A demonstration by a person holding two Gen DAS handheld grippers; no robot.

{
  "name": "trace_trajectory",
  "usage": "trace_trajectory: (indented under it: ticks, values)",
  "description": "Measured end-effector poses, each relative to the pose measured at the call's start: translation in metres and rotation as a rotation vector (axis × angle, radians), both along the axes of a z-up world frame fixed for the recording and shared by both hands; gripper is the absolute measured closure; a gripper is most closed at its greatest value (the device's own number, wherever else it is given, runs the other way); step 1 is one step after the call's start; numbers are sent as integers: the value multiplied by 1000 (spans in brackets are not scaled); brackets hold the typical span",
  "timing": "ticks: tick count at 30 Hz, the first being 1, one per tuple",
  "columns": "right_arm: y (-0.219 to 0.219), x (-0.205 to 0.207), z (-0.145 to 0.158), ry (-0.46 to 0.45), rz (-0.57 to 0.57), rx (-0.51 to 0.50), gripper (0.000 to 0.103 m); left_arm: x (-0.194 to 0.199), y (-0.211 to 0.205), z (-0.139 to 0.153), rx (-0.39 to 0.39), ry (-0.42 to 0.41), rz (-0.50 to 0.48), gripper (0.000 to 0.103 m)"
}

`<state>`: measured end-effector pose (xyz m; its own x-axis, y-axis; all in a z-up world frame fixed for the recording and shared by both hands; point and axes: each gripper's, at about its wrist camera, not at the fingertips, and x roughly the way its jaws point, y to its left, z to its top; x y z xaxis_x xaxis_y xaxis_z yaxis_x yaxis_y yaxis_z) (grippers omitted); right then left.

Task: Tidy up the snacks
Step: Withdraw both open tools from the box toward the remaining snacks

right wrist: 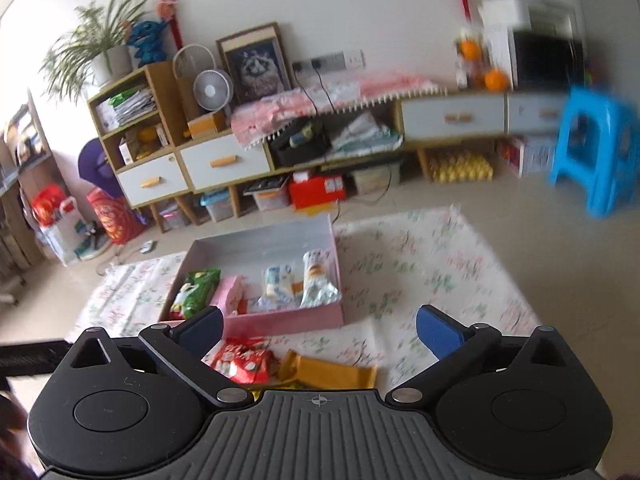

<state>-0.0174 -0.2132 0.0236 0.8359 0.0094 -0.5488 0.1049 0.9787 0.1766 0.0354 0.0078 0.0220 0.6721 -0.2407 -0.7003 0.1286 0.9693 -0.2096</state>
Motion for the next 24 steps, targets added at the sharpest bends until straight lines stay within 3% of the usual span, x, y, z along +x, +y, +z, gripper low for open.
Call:
trace_trajectory:
  ticks: [7,13,18,24]
  values:
    - [13,-2,-23,19,-37,48,0,-11,-12,-3,30,-77,21,1]
    - [10,-4,-45,49,-70,43,0,-9,-3,-11,19,-55,66,2]
    - [6,-5,-44,40,-84,78,0,-4,-1,-22,49,-29,65,2]
    - [3,-4,-51,46,-52,114,0,-1,7,-37,20,18,83,2]
